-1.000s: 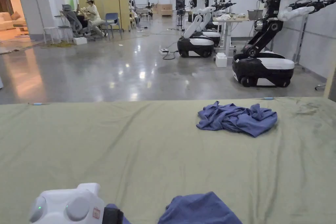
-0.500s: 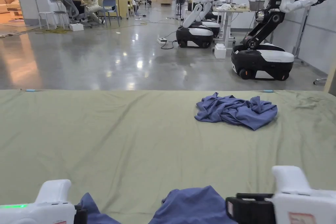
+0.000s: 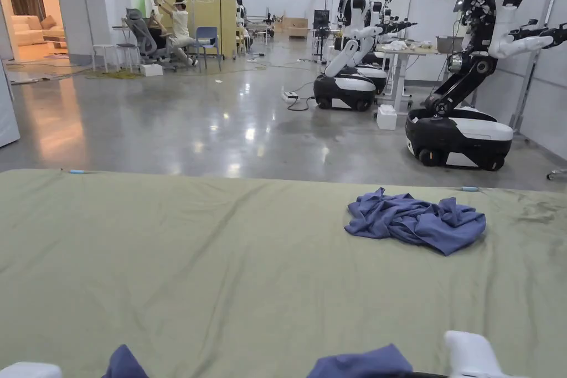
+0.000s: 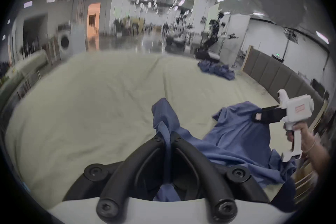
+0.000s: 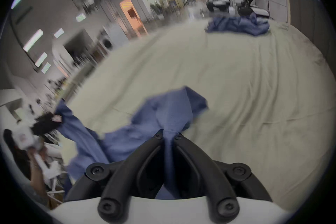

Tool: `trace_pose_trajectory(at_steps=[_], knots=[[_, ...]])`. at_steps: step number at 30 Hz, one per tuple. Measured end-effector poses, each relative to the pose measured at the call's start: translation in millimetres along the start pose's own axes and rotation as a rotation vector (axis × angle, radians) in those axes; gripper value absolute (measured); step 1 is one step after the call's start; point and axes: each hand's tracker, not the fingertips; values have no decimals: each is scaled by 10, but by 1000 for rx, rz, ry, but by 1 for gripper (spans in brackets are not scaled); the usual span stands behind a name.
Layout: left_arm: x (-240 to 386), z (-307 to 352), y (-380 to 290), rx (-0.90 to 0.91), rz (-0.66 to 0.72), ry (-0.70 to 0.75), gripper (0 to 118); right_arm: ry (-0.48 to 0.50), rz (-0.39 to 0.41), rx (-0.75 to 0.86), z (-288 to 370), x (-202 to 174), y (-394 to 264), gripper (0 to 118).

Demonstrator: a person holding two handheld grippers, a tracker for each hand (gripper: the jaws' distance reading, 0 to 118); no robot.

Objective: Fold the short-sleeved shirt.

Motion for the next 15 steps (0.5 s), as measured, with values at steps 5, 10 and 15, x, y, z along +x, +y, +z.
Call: trace_pose_trajectory(at_steps=[5,10,15], knots=[[-35,964,-166,87,74,-7,5,109,15,224,1231,-342,-211,5],[-106,1568,-480,57,129,59,5,128,-4,367,2141,-663,-646,5],[-20,1909,-756,2,184,44,5,24,69,392,2642,-842,-962,5]])
